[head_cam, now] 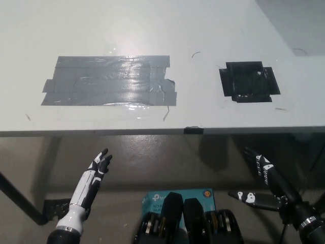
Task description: An orange duster is kept infront of the robot in the middle of the table and the robot extends its right arm to grab the duster, picks it up and hands it to a person
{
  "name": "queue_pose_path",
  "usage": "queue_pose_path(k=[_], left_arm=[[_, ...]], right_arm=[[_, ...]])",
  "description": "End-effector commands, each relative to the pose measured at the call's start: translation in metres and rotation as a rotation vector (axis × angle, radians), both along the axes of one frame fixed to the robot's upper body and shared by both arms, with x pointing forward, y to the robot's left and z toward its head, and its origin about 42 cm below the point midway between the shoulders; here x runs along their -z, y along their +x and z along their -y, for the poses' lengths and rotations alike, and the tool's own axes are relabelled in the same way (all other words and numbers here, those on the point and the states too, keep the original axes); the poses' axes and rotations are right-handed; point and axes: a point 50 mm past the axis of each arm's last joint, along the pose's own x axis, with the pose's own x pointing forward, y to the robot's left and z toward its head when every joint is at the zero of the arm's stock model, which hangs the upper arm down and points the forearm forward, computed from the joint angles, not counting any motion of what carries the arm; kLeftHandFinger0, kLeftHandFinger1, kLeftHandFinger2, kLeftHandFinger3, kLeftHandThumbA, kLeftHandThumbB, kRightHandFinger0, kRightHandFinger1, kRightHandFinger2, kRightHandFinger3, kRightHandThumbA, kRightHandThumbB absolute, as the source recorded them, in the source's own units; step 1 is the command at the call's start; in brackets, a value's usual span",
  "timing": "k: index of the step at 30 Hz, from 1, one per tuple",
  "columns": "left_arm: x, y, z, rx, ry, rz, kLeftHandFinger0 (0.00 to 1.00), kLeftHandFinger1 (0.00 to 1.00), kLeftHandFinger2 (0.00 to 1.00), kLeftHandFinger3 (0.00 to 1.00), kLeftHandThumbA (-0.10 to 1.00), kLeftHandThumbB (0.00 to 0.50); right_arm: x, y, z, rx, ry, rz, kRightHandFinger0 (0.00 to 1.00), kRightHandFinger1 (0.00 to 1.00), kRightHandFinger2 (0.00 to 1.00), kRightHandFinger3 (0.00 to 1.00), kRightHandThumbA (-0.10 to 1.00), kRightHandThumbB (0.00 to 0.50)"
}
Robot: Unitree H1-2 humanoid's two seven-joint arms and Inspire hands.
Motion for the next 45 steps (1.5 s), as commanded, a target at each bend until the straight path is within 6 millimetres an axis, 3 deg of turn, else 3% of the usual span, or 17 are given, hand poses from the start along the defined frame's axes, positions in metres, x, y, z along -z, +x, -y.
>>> queue_pose_path(k=[1,45], left_arm=[[-0.0122,0.0055,0.0027,0.015,0.002,0.065,1.0,0.99,0.96,1.0,0.98,0.097],[-0.019,0.0129,0.0016,0.017,0.005,0.081,1.0,0.98,0.94,1.0,0.98,0.108]], right_arm=[[-0.0187,0.0104,0.0016,-0.018,-0.06,0.1,1.0,1.0,1.0,1.0,0.95,0.284],[-0.0236,0.0144,-0.0016,-0.046,-0.164,0.101,1.0,1.0,1.0,1.0,0.92,0.309]])
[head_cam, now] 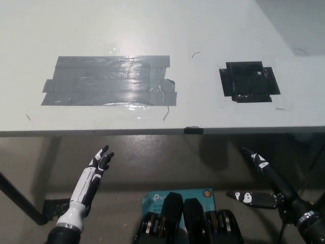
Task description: An orange duster is kept infront of the robot in the middle of the table and the robot extends its right arm to grab the duster, picks it up and hands it to a person
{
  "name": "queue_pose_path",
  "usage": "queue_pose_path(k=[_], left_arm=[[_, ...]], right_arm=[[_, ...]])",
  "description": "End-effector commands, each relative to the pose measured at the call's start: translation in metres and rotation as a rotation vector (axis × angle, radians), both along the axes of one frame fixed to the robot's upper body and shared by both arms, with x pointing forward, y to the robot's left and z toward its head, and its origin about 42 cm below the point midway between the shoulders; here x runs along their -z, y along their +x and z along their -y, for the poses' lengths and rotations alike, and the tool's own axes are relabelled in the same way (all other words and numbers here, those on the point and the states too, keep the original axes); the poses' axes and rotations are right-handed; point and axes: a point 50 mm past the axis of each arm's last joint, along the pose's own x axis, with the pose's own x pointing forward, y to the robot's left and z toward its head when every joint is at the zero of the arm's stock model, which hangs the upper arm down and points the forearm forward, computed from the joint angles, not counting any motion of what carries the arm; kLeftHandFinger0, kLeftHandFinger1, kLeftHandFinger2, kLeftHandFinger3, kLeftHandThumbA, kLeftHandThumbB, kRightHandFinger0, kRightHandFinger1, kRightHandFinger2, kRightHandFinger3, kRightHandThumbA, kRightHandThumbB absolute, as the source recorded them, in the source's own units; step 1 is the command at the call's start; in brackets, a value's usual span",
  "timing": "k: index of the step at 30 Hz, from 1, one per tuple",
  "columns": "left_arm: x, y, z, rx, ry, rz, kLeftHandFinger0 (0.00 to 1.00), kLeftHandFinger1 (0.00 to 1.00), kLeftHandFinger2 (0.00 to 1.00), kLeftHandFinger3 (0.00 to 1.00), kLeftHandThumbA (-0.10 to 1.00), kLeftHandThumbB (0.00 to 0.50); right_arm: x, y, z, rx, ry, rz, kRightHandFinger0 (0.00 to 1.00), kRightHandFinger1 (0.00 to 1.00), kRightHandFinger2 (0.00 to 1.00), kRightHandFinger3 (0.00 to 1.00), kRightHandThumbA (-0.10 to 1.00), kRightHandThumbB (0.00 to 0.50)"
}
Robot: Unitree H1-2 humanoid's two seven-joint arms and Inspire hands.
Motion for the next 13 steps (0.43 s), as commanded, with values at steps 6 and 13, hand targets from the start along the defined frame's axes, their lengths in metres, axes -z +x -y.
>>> queue_pose_path(k=[6,13], left_arm=[[-0.0139,0.0082,0.0003,-0.002,-0.002,0.08,1.0,1.0,1.0,1.0,0.98,0.111],[-0.0142,0.0073,0.001,-0.034,-0.023,0.1,1.0,1.0,1.0,1.0,1.0,0.106]], right_arm=[[-0.0171,0.0075,0.0009,-0.004,0.009,0.079,1.0,1.0,1.0,1.0,0.95,0.288],[-0.0168,0.0081,0.0003,0.006,0.04,0.088,1.0,1.0,1.0,1.0,0.96,0.271]])
